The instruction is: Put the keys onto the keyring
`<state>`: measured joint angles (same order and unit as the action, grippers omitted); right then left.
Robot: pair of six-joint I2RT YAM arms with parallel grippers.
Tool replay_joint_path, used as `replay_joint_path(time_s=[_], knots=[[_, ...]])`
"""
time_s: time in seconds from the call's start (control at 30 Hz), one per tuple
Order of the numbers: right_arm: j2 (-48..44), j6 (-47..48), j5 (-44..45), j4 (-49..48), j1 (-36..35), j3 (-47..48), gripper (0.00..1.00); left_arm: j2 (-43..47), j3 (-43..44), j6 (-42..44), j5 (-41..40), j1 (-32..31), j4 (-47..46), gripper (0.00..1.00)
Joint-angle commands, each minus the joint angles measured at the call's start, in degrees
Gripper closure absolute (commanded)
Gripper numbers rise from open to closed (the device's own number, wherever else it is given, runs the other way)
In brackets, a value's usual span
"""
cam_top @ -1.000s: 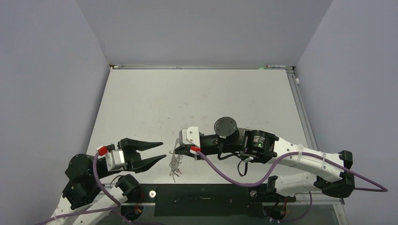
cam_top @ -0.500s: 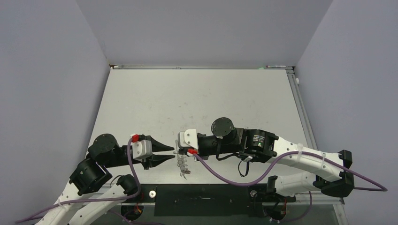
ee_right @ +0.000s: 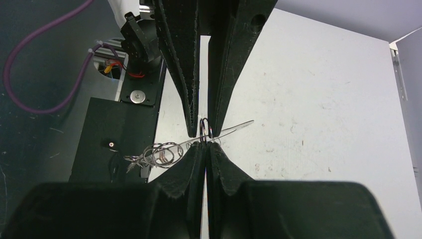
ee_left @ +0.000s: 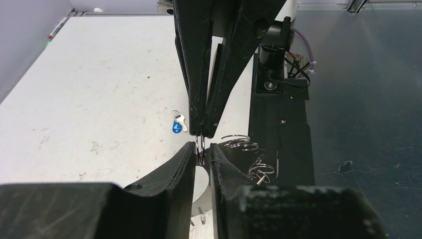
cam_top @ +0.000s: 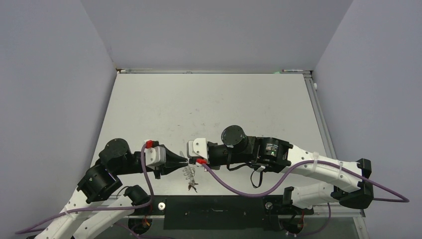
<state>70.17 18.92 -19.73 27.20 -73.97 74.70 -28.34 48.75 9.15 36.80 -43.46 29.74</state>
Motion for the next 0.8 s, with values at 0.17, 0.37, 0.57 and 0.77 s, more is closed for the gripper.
replay_joint_path(time_s=[0.17,0.37,0.57,0.77], knots=[[0.4,0.9,1.1,-1.5,-0.4,2.9,0.95,-1.0,0.5,0.1,1.3,-0.2,-3.3,1.0],[-1.5,-0.6,4.9,-5.5,-0.4,0.5,0.78,4.7,-6.6,-2.5,-0.9,-0.2,-15.5,1.0],[-5.9,-3.0,1.2,-9.5,3.7,-3.5,0.63,13.7,-15.7,-10.3,-3.6,-0.2,-31.9,1.0],[-9.1,-6.1,-12.7,-13.5,8.2,-6.2,0.64,19.4,-22.1,-16.6,-7.5,-0.2,-42.7,1.0]])
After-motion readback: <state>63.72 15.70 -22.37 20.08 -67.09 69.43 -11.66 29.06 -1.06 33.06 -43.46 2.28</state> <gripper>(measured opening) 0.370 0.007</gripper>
